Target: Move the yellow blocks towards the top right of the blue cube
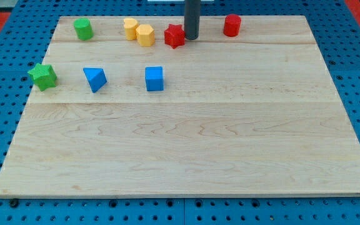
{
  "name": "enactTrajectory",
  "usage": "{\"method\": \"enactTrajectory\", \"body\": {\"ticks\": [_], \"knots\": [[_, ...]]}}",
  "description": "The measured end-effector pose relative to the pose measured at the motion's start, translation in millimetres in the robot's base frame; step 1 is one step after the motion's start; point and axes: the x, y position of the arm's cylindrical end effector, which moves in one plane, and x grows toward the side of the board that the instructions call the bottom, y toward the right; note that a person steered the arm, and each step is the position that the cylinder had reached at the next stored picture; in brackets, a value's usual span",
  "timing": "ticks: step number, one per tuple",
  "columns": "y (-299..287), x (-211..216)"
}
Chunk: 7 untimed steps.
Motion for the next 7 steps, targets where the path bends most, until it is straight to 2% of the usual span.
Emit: {"method": "enactTrajectory", "body": {"ticks": [1, 2, 4, 7], "knots": [[-12.9, 27.5], [-42.7, -15.4], [-19.4, -6.9], [-18.7, -6.3]]}}
